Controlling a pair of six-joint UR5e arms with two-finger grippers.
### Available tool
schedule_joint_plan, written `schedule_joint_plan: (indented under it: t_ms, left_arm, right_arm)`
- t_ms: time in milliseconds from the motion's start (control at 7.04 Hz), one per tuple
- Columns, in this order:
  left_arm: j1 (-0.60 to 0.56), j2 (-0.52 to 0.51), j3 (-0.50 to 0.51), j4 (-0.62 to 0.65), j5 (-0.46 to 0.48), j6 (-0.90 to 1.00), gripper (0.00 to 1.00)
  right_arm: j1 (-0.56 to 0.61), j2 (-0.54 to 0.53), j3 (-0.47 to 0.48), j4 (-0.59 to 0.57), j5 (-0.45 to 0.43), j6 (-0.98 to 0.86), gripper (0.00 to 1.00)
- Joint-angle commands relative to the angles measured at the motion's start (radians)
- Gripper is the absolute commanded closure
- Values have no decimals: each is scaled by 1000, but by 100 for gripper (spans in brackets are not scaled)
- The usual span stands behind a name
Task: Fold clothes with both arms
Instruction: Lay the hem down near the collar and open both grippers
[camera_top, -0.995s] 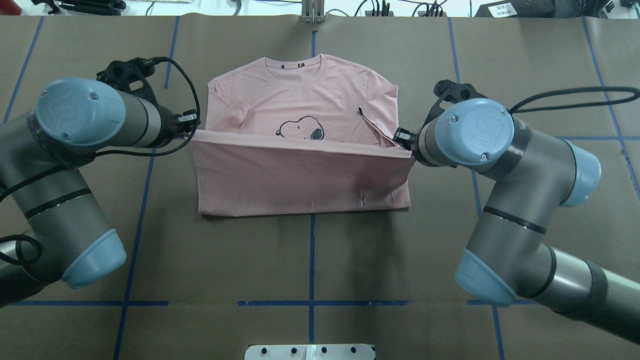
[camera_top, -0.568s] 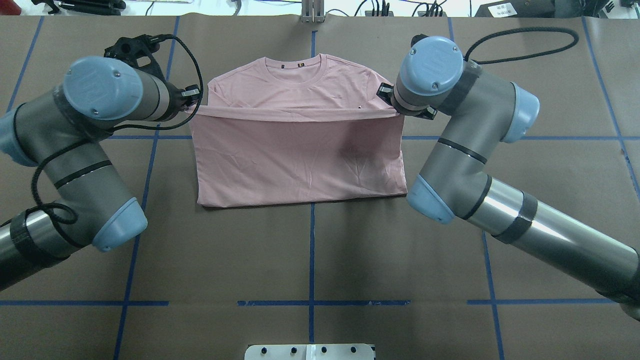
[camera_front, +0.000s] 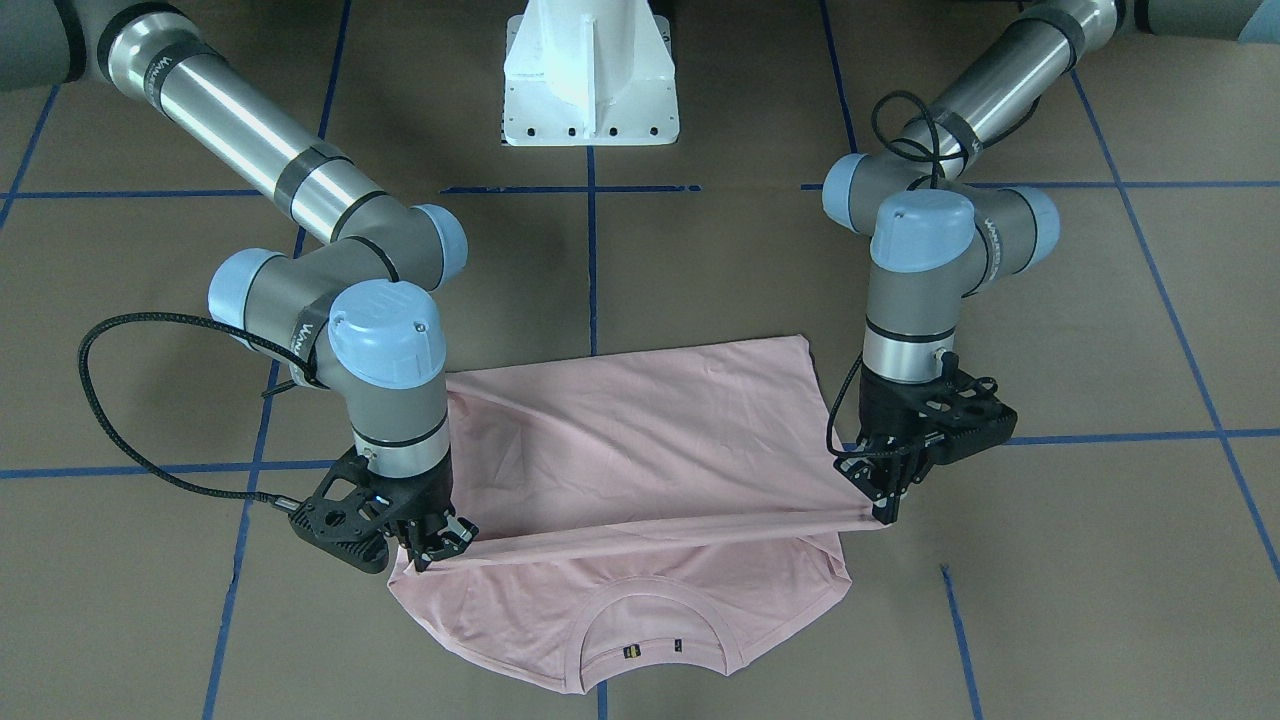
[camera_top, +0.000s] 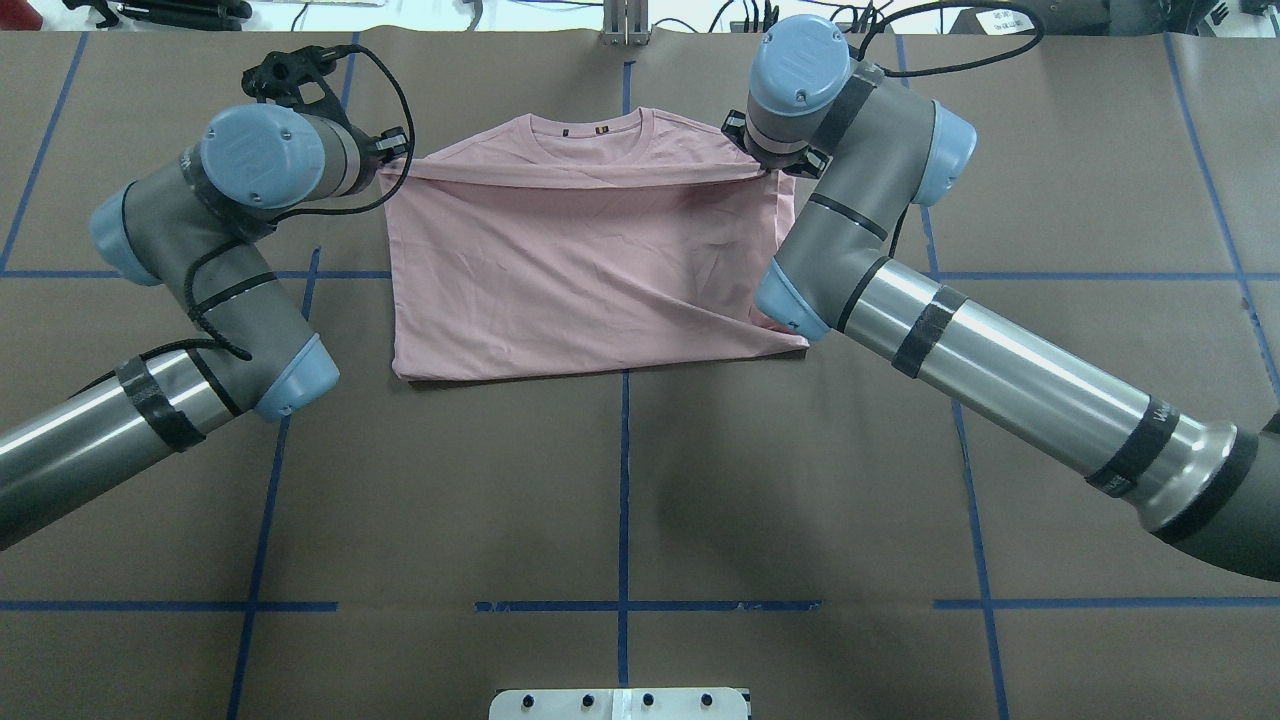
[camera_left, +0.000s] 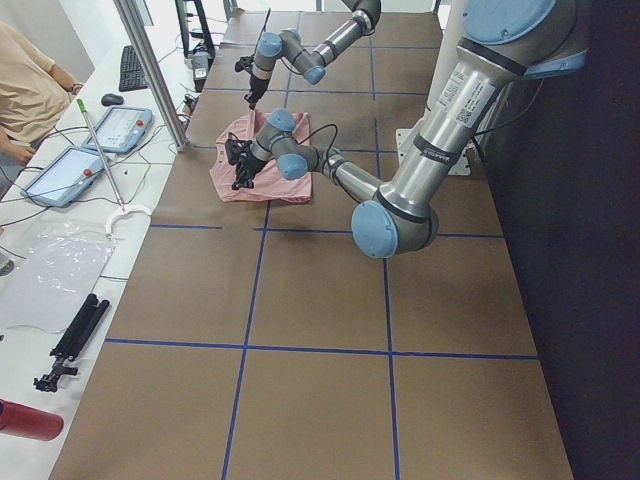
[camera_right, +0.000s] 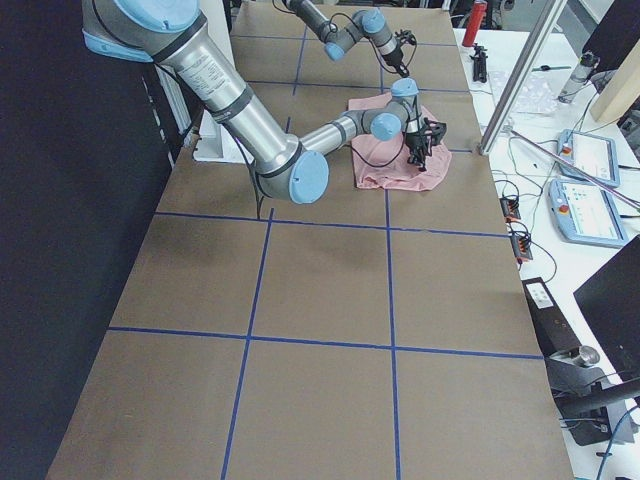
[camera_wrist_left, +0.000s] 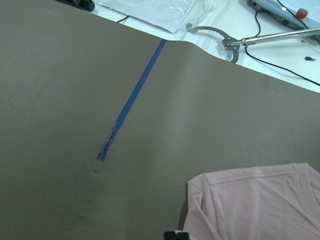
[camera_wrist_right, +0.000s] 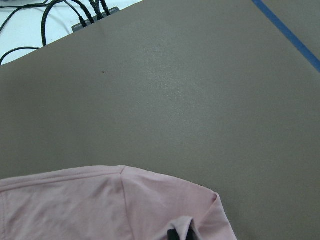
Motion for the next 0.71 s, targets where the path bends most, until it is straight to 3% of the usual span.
schedule_joint_plan:
  t_ms: [0,568]
  left_arm:
    - [-2,-61,112,-66,9,1,100]
    - [-5,-77,166,-142,10,2,100]
  right_arm:
    - [8,14,-35,14,-3,-20,100]
    - [31,14,-41,13,-2,-56,100]
